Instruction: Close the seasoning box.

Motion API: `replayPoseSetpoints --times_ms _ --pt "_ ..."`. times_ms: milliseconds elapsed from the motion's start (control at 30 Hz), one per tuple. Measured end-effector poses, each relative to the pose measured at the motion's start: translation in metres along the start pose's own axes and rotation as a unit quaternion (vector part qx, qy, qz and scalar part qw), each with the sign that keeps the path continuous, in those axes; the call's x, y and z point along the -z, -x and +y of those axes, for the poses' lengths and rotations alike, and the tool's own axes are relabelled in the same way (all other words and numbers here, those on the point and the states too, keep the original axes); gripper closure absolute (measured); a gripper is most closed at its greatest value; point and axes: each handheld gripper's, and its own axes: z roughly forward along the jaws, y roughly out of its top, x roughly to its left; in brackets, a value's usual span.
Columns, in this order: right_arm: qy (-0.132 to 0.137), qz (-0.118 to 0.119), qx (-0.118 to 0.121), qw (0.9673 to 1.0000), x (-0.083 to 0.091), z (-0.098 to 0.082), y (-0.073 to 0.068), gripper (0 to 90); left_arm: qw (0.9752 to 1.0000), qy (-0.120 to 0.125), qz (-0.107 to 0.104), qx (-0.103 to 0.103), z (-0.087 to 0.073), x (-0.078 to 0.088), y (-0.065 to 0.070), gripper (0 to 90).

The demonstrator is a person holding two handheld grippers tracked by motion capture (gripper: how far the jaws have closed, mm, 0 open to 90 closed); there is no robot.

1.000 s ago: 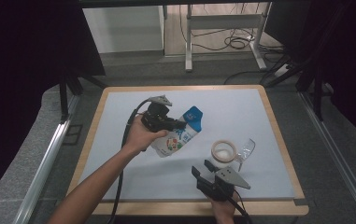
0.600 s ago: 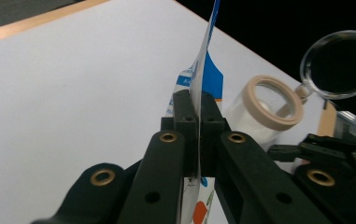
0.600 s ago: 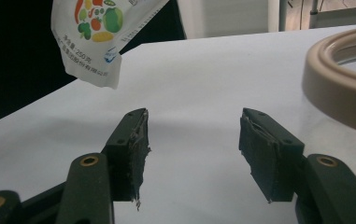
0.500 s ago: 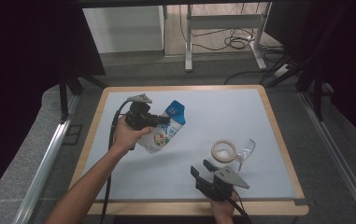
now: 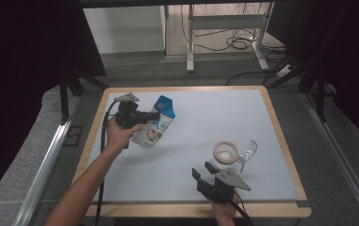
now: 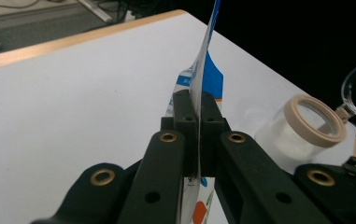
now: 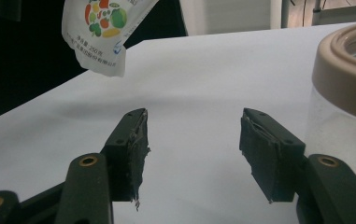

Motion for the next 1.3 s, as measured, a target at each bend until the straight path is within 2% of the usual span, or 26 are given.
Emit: replayPoseSetpoints --times_ms 167,433,533,867,1133,1233,1300 --pt "-0.001 0.000 -0.001 1.0000 0.000 -0.001 -0.001 42.3 0.9997 0.015 0.012 0.013 -0.004 -0.004 -0.014 90.0" --pt "-0.004 0.001 -0.001 1.0000 0.000 -0.002 0.000 42.3 0.9987 0.020 0.033 0.033 -0.013 -0.011 -0.034 90.0" --pt "-0.007 0.002 0.001 1.0000 -0.001 -0.003 -0.001 42.2 0.9984 0.023 0.041 0.033 -0.014 -0.012 -0.040 90.0" --pt "-0.010 0.002 0.000 1.0000 -0.001 -0.004 -0.002 42.1 0.9955 0.057 0.063 0.042 -0.027 -0.014 -0.059 90.0" --pt "-0.007 0.000 0.000 1.0000 -0.001 -0.004 -0.002 42.1 0.9928 0.076 0.087 0.031 -0.047 0.005 -0.064 90.0" --pt "-0.006 0.002 0.002 1.0000 0.000 -0.004 -0.002 42.1 0.9914 0.089 0.088 0.036 -0.056 0.016 -0.066 89.8" --pt "-0.007 0.001 0.002 1.0000 0.000 -0.004 -0.003 41.7 0.9912 0.092 0.089 0.033 -0.062 0.021 -0.067 89.7"
